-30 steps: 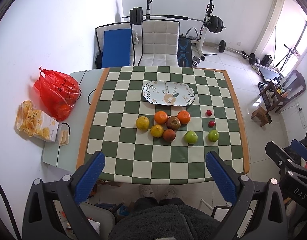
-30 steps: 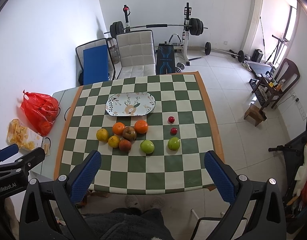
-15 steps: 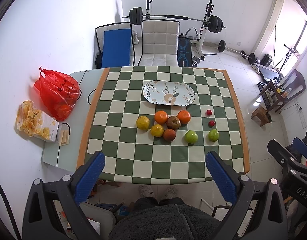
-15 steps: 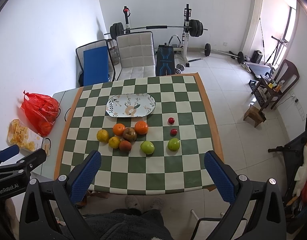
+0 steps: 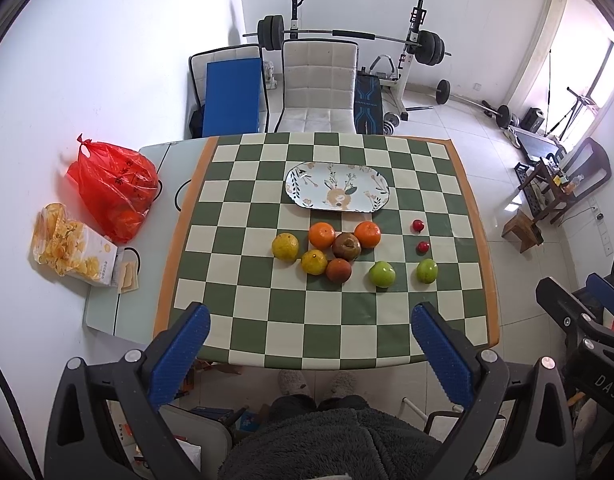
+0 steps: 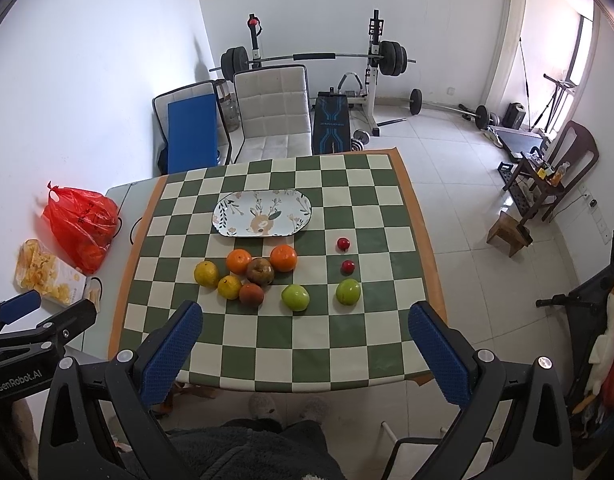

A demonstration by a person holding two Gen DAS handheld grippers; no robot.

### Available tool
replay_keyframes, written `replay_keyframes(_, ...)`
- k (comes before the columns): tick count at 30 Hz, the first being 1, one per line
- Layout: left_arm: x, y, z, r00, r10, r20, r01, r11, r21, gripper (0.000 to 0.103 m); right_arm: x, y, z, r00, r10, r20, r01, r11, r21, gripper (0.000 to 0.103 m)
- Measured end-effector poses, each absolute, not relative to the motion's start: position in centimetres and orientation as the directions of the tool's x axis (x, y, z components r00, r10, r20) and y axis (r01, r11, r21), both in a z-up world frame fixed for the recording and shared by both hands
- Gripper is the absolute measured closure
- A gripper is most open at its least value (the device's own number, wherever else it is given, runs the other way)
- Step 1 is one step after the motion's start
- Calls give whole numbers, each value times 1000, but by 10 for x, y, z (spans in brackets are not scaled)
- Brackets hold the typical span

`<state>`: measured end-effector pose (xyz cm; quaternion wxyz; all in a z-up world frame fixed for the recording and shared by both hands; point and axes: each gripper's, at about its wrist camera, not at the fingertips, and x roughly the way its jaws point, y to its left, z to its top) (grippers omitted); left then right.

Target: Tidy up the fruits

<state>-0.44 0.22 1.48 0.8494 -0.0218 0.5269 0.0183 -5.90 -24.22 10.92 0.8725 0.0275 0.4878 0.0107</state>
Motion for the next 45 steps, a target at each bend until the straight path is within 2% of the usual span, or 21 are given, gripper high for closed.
replay_keyframes(19, -5, 2, 14, 445, 10, -895, -57, 998, -17, 0, -47, -248, 106, 522, 54, -852, 2, 998, 64, 0)
replay_keyframes(22, -4, 5, 15, 458, 29, -889, -75, 997, -7, 0, -48, -250, 103, 522, 55, -851, 5, 998, 67, 0)
replay_keyframes(26, 8, 21, 7, 500, 160, -851, -162, 983, 90, 0, -31, -245, 95, 532, 72, -844, 22, 995, 99, 0)
replay_keyframes(30, 31, 46, -26, 474, 286, -833, -253, 950, 182, 0, -2, -252, 53, 492, 121, -862, 26, 988, 154, 0)
replay_keyframes(34, 66, 70, -90, 341, 323, -883, -280, 931, 233, 0, 38, -246, -11, 400, 213, -891, 9, 972, 236, 0)
replay_keyframes(39, 112, 91, -163, 147, 188, -971, -274, 951, 142, 0, 86, -238, -116, 288, 311, -906, 51, 940, 339, 0)
replay_keyframes(45, 174, 115, -249, -27, -28, -999, -307, 952, -19, 3, 150, -200, -218, 150, 363, -919, 155, 910, 385, 4)
